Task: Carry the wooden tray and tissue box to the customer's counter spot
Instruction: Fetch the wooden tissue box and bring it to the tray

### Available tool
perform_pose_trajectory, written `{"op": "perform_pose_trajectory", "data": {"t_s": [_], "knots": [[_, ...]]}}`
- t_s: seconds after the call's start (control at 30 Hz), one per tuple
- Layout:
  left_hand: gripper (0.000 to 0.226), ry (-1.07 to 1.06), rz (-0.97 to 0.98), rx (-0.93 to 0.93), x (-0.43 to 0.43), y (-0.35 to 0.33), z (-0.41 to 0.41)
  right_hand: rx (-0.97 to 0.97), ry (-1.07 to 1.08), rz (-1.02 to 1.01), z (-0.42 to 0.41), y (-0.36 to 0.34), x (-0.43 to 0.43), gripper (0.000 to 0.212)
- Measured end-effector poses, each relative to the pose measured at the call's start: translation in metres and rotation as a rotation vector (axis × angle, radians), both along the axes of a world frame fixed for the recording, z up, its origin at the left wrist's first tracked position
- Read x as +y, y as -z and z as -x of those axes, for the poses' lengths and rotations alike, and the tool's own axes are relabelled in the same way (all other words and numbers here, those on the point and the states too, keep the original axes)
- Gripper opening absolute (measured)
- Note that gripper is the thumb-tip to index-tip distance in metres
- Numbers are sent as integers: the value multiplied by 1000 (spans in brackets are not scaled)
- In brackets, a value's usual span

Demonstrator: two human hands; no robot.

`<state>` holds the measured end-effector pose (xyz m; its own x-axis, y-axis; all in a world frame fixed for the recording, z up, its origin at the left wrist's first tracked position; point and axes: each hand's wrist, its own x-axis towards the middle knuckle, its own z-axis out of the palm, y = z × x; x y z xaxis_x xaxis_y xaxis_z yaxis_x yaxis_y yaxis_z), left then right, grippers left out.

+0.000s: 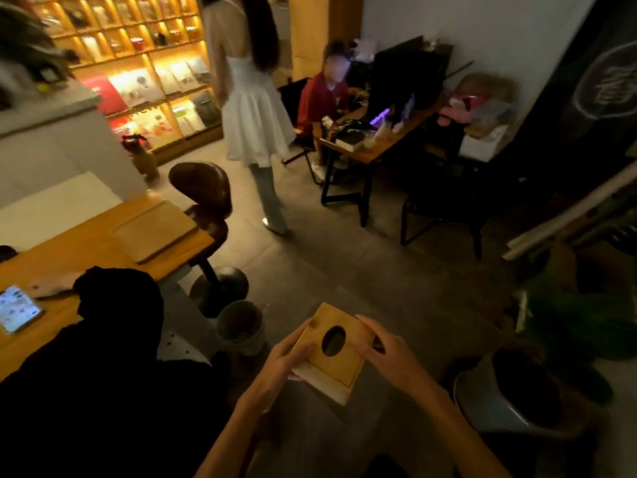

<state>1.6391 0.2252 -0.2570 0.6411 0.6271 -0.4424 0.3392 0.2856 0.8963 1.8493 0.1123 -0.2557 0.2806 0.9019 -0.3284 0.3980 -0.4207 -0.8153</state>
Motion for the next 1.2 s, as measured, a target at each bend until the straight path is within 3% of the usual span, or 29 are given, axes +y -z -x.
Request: {"op": "perform_pose_trajectory", "data": {"t_s": [0.17,0.37,0.5,0.67,0.8,1.03,1.2], "knots": [[62,-191,-41,3,69,-3,-58,253,-79,-48,-73,25,111,56],[47,-469,-12,-37,145,-18,-121,482,-153,-20,-132,16,244,28],[36,-607,-32,-44,181,-31,-147,504,-215,-9,-147,14,326,26],[37,-790,-69,-53,257,-28,-159,475,-364,6,-150,8,438,13],[28,-879,-90,-72,329,-26,-160,462,-420,21,-142,10,527,46],[54,-1023,-104,-115,464,-17,-140,438,-493,8,-116,9,679,34],[53,-1187,-37,-101,534,-9,-129,432,-587,25,-86,12,771,36]]}}
